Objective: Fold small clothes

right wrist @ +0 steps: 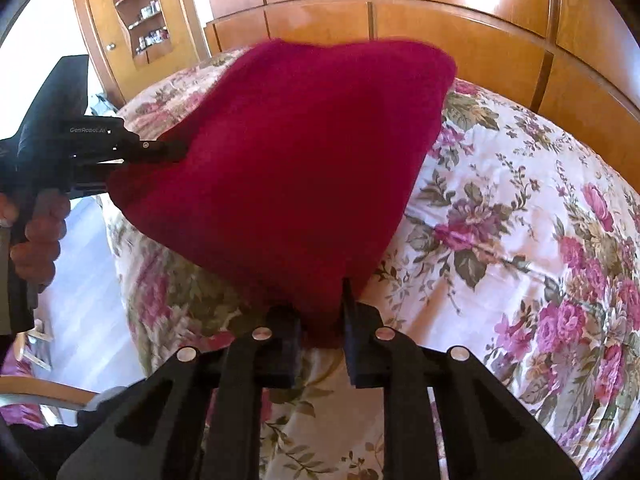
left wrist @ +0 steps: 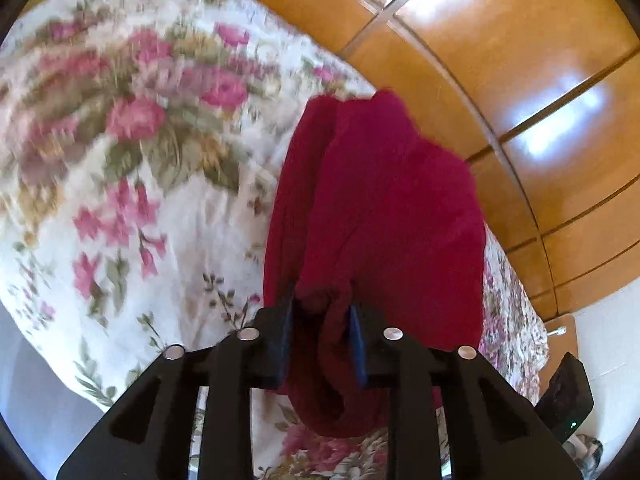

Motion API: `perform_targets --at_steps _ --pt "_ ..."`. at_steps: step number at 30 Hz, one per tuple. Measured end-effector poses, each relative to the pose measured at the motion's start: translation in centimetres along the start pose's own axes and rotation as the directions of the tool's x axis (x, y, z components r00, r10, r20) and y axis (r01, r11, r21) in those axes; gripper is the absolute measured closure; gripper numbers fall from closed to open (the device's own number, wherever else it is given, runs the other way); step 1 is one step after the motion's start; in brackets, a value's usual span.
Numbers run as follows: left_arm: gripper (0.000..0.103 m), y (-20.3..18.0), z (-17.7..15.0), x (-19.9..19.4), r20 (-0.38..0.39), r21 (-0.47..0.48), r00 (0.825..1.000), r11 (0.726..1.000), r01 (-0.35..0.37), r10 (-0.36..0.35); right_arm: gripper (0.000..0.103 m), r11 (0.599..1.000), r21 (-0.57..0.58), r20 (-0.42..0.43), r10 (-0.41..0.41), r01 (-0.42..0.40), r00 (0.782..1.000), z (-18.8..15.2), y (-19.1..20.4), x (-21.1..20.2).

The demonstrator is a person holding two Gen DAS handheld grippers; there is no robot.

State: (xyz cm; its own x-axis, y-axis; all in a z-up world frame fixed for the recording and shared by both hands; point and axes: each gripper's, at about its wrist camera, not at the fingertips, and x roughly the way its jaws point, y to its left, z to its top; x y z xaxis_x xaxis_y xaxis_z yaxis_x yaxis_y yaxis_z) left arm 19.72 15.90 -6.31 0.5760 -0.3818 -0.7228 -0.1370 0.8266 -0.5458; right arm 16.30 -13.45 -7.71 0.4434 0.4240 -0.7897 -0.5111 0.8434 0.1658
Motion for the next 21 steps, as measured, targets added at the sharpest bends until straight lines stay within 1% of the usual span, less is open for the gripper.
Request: perform_targets --at_steps 1,2,3,4,6,8,10,12,14,15,16,17,18,20,21 --pt "0.066 -0.8 0.3 -0.7 0.027 0.046 0.998 0.998 -0.054 0.053 0.065 1.0 -0.002 -0.008 0.005 -0.005 1.0 0.1 -0.2 -0.3" --pt "0.062 -1.4 0.5 -1.1 0.045 0.071 0.996 0.994 -0.083 0.08 0.054 1.0 -0.001 -0.011 0.017 -0.017 1.0 0.2 -0.4 -0.8" --pt "0.054 -2.1 0.7 -1.6 0.067 0.099 0.993 0.989 -0.107 0.101 0.05 0.999 0.003 0.003 0.034 -0.034 0.999 0.4 -0.6 -1.8" --pt "0.048 -2.7 1.0 -2.3 0.1 0.129 0.989 0.984 -0.12 0.107 0.048 0.999 0.01 0.018 0.045 -0.046 0.999 0.7 -0.9 -2.7" --pt "0.043 -3.7 1.3 -2.8 0.134 0.165 0.985 0.977 -0.133 0.111 0.042 0.998 0.038 0.063 0.055 -0.057 0.997 1.9 -1.6 -4.4" --pt "0.043 -4.2 1.8 -2.5 0.138 0.187 0.983 0.971 -0.147 0.122 0.04 0.994 0.077 0.105 0.065 -0.073 0.992 3.7 -2.6 -5.1" --pt "0.043 -4.5 2.6 -1.6 0.118 0.191 0.984 0.97 -0.152 0.131 0.04 0.989 0.125 0.143 0.064 -0.082 0.988 6.1 -3.5 -4.8" --pt "0.043 -4.7 3.3 -0.6 0.095 0.201 0.987 0.969 -0.146 0.13 0.04 0.985 0.153 0.166 0.05 -0.076 0.985 8.7 -3.9 -3.6" --pt "0.043 -4.7 3.6 0.6 0.086 0.216 0.984 0.961 -0.172 0.157 0.04 0.98 0.178 0.17 0.061 -0.091 0.984 10.8 -4.2 -2.0" --pt "0.043 -4.5 3.7 1.2 0.081 0.222 0.981 0.957 -0.189 0.175 0.04 0.978 0.184 0.161 0.066 -0.096 0.985 11.9 -4.2 -0.6" --pt "0.043 -4.0 3.6 2.0 0.064 0.222 0.98 0.954 -0.2 0.19 0.04 0.98 0.18 0.149 0.057 -0.083 0.987 12.5 -4.0 0.4" --pt "0.043 -3.4 3.6 2.6 0.05 0.214 0.98 0.957 -0.197 0.19 0.04 0.983 0.174 0.126 0.042 -0.063 0.991 13.0 -3.9 1.7" --pt "0.043 -2.8 3.4 3.1 0.042 0.203 0.982 0.961 -0.187 0.182 0.04 0.985 0.167 0.08 0.022 -0.035 0.997 13.3 -4.0 3.8" --pt "0.042 -1.6 2.9 3.6 0.04 0.174 0.989 0.973 -0.15 0.145 0.039 0.99 0.144 0.005 -0.006 0.005 1.0 13.0 -4.0 7.1" --pt "0.042 -1.3 2.8 3.6 0.037 0.162 0.992 0.978 -0.129 0.124 0.038 0.993 0.117 0.03 -0.019 0.016 0.999 12.7 -3.8 7.8"
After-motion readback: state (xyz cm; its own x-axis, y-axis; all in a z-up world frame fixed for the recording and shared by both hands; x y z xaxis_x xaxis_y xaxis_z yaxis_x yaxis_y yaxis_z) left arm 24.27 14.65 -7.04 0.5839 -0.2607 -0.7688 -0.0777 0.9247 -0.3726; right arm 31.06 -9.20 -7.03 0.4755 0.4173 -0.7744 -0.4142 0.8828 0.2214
